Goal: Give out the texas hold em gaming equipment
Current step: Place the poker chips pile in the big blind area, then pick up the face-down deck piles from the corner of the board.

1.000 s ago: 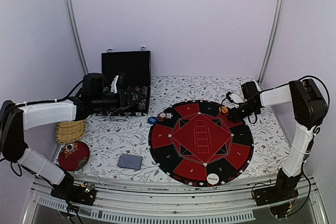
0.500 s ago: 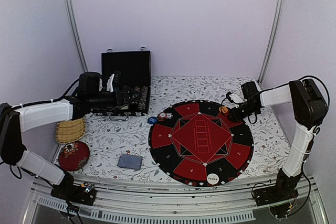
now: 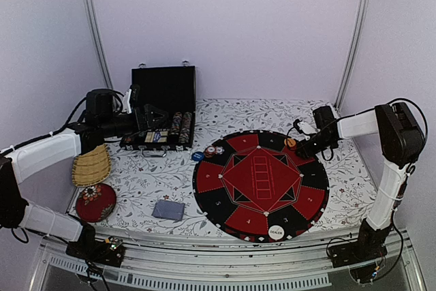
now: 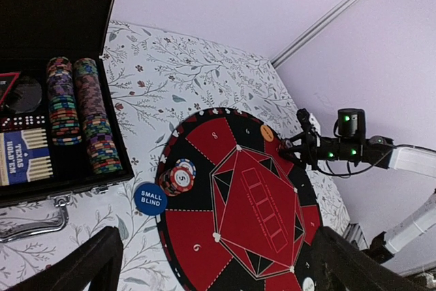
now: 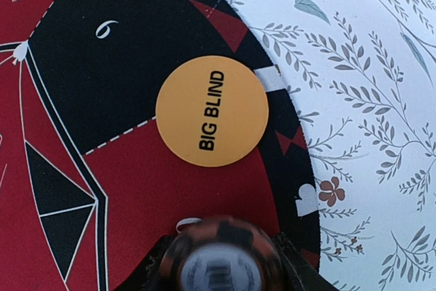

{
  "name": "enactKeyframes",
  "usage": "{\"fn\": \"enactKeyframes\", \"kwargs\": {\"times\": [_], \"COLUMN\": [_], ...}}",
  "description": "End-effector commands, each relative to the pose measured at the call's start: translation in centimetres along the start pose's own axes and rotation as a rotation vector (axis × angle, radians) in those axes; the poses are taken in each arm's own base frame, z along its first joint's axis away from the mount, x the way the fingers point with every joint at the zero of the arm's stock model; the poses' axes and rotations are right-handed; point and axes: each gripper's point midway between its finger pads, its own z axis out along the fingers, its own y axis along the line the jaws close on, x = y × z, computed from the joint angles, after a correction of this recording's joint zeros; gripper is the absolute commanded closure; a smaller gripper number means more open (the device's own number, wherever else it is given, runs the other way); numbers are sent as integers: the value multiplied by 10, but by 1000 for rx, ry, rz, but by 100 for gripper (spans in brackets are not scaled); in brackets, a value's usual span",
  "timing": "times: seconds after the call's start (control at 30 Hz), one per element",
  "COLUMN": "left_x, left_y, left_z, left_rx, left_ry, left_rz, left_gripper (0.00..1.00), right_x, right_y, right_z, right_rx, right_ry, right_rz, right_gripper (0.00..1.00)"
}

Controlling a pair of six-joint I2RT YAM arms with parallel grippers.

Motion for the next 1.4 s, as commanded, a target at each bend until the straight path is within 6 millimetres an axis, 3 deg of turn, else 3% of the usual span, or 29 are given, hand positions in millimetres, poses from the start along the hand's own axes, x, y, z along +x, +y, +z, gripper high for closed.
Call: {"fn": "enactKeyframes", "kwargs": {"times": [0.0, 0.23, 0.43, 0.53, 0.57, 0.77, 0.93, 1.03, 1.13, 1.23, 1.37], "left_x": [-14, -23, -25, -25, -25, -24, -24, -25, -22, -21, -31], "left_y": [6, 9, 10, 11, 11, 15, 29, 38, 52, 63, 78], "left_z": [-11, -18, -19, -18, -18, -16, -16, -19, -21, -24, -33], "left_rx": [-32, -44, -47, -47, -47, -67, -157, -225, -307, -380, -513], "left_ry": [-33, -57, -61, -59, -59, -43, -17, 1, 41, 93, 144], "left_rz": [24, 27, 33, 32, 33, 43, 82, 126, 169, 215, 285], "left_gripper": [2, 2, 2, 2, 2, 2, 2, 2, 2, 2, 2], "right_x": [21, 21, 16, 7, 2, -36, -92, -126, -150, -159, -153], "right_y": [1, 1, 8, 8, 9, 6, 5, 10, 26, 45, 62], "right_z": [12, 12, 10, 3, -1, -33, -98, -155, -213, -263, -305], "right_rx": [0, 1, -38, -39, -43, -33, -13, -6, -64, -127, -186], "right_ry": [75, 74, 55, 21, 5, -95, -282, -443, -603, -738, -863], "right_rz": [7, 6, -4, -2, -5, -20, -43, -62, -90, -117, -95], "right_gripper": [51, 45, 26, 3, 0, 1, 1, 1, 1, 1, 1]}}
